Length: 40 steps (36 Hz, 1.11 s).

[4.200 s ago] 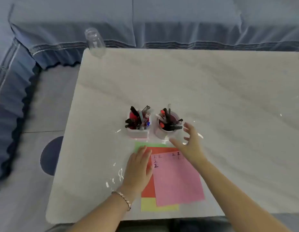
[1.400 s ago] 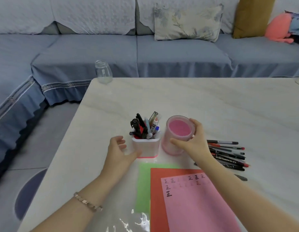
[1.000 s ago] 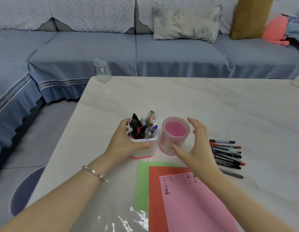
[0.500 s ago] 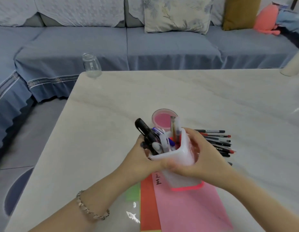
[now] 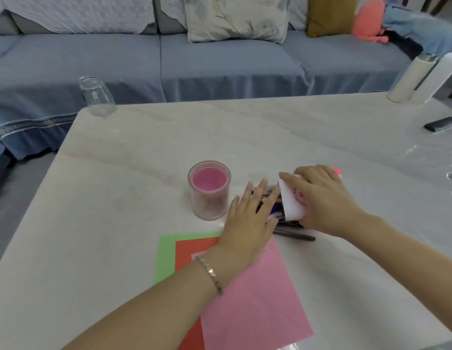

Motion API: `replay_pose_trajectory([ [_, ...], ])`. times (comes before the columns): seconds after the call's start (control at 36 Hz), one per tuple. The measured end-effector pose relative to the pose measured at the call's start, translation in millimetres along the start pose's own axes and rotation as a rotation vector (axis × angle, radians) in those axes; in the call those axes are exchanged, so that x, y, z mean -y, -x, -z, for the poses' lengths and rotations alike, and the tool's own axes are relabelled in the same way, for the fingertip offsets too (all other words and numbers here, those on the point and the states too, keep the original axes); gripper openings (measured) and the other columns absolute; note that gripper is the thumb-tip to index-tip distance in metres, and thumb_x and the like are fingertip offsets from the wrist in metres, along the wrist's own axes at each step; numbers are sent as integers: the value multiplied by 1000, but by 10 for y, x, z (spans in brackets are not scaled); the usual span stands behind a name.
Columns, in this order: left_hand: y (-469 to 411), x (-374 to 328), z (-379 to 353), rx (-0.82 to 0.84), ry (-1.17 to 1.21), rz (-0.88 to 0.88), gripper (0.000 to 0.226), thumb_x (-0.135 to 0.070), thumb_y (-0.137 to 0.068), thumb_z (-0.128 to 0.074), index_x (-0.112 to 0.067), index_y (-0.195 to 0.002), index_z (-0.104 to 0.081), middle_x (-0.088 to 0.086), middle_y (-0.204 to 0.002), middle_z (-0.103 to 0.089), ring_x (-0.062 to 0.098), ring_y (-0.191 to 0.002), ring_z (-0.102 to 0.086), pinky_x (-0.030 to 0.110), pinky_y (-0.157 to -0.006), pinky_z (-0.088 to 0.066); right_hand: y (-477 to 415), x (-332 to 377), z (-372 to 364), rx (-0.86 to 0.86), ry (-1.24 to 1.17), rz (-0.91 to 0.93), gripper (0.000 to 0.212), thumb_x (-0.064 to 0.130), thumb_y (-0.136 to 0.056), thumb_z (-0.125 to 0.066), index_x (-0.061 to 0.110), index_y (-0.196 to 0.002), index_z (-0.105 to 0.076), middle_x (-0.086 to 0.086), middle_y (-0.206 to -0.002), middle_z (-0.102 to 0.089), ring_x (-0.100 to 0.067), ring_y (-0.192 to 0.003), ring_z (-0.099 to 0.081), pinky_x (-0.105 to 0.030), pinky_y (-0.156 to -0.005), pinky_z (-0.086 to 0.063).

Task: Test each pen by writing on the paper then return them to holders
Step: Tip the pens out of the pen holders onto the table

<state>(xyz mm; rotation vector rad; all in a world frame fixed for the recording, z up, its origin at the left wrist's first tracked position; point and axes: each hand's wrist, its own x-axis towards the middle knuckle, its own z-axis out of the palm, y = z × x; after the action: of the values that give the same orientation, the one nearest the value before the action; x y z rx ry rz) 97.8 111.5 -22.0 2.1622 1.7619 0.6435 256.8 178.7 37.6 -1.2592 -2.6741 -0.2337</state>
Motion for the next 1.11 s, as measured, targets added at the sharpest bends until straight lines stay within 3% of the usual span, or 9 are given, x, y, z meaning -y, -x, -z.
replay_pose_trajectory([
  [0.08,-111,33,-129,171,-175,80,55,-42,-98,-11,-29,-147,8,-3,-155,17,24,-143,14,44,-115,-2,-31,-23,-52,1,65,42,90,13,-25,-86,12,-111,-63,-15,-94,-64,-37,-86,-63,-51,-88,-45],
  [0.19,-173,64,-250,282,-194,138,55,-35,-102,-20,-34,-145,15,-8,-155,20,22,-142,19,46,-115,1,-26,-116,-35,-43,200,65,95,6,-11,-81,10,-104,-68,-19,-90,-65,-38,-83,-65,-47,-95,-42],
  [0.31,-221,153,-274,283,-229,146,52,-35,-102,-18,-34,-147,10,-7,-157,12,23,-142,16,48,-114,-1,51,-224,40,-24,277,71,96,3,-5,-81,2,-100,-68,-29,-89,-63,-46,-84,-63,-48,-96,-20],
  [0.5,-325,169,-282,303,-263,130,52,-35,-102,-17,-35,-147,7,-3,-157,9,27,-143,12,50,-115,-4,181,-169,214,-170,250,-60,100,-5,-10,-78,-1,-109,-63,-32,-97,-60,-49,-96,-59,-48,-99,-16],
  [0.61,-358,140,-211,323,-217,135,53,-32,-102,-20,-33,-148,7,0,-157,11,25,-143,11,47,-115,1,195,-21,192,-218,120,-194,103,4,-24,-84,11,-122,-54,-23,-110,-58,-39,-106,-52,-43,-101,-14],
  [0.75,-133,107,31,109,23,66,59,-19,-99,-33,-13,-149,-3,4,-157,-1,18,-144,-2,29,-116,-1,232,126,123,-263,-83,-316,89,7,-45,-78,14,-129,-50,-18,-114,-55,-26,-106,-34,-38,-100,-13],
  [0.92,376,173,276,102,266,82,56,-19,-99,-39,-19,-149,-12,-9,-156,-8,-4,-139,-3,9,-109,1,202,345,224,-398,-93,-362,84,3,-54,-72,15,-132,-42,-20,-123,-47,-31,-114,-33,-42,-106,-10],
  [1.03,500,75,508,65,736,292,57,-19,-95,-52,-32,-142,-23,-13,-149,-28,-4,-131,-29,16,-109,-23,157,509,356,-422,-249,-345,88,12,-53,-78,15,-134,-42,-17,-125,-46,-23,-113,-29,-43,-104,-19],
  [1.11,500,-6,727,32,1047,340,68,-25,-87,-65,-29,-142,-25,-15,-141,-41,-7,-122,-43,11,-97,-39,145,691,467,-290,-606,-331,93,35,-51,-75,27,-136,-38,13,-119,-41,-10,-113,-34,-30,-102,-23],
])
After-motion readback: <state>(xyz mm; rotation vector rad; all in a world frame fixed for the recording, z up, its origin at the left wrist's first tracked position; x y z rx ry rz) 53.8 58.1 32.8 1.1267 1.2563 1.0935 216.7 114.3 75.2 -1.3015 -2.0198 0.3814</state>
